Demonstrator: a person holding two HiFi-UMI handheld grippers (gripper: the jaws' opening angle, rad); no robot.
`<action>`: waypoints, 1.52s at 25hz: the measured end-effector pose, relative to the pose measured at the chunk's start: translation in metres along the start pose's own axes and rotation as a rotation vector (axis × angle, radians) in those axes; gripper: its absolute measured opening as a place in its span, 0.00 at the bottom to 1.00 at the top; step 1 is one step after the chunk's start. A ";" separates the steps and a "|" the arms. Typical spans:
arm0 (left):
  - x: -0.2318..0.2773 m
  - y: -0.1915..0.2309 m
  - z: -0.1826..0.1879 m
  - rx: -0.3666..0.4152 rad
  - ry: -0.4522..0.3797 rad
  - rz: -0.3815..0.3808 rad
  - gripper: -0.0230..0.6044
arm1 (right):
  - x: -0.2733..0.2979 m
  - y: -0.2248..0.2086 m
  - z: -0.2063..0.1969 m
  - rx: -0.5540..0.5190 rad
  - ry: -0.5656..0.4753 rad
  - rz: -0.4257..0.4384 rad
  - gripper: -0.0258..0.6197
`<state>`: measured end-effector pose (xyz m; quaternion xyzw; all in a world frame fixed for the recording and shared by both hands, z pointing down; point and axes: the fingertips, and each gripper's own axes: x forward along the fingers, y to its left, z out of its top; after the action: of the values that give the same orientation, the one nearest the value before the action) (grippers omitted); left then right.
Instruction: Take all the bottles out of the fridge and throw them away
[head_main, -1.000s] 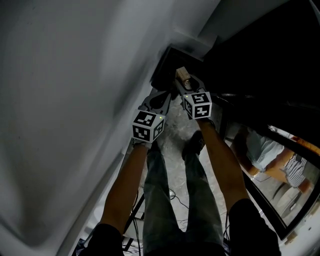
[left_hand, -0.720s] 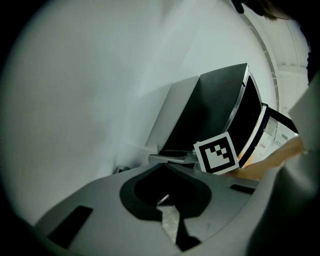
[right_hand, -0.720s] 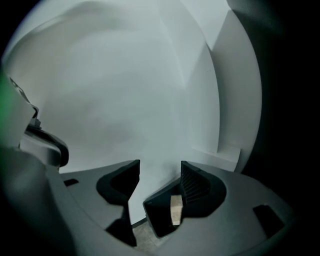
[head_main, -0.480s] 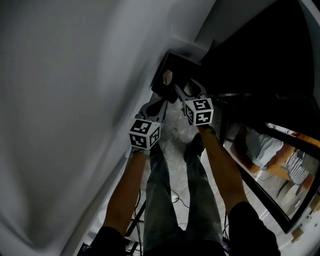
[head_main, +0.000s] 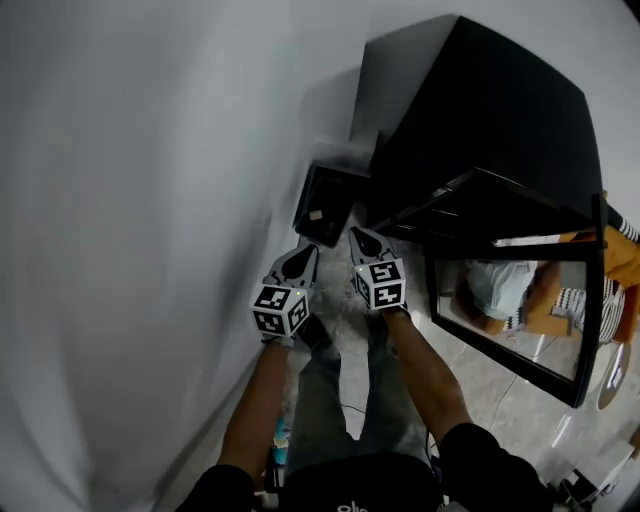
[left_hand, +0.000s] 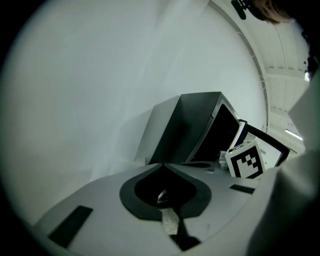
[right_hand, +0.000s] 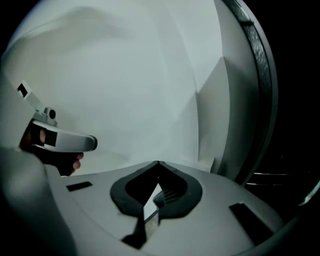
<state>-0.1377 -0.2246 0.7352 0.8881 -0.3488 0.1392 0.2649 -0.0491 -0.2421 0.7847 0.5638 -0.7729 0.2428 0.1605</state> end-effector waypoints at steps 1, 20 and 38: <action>-0.008 -0.007 0.007 -0.001 -0.002 -0.002 0.04 | -0.013 0.005 0.009 0.004 -0.003 -0.005 0.05; -0.131 -0.126 0.118 0.038 -0.065 -0.142 0.04 | -0.219 0.060 0.113 0.087 -0.136 -0.140 0.05; -0.134 -0.280 0.138 0.149 -0.109 -0.162 0.04 | -0.391 -0.012 0.109 0.088 -0.211 -0.159 0.05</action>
<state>-0.0311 -0.0570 0.4598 0.9369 -0.2785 0.0946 0.1890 0.0871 0.0050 0.4923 0.6521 -0.7270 0.2025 0.0724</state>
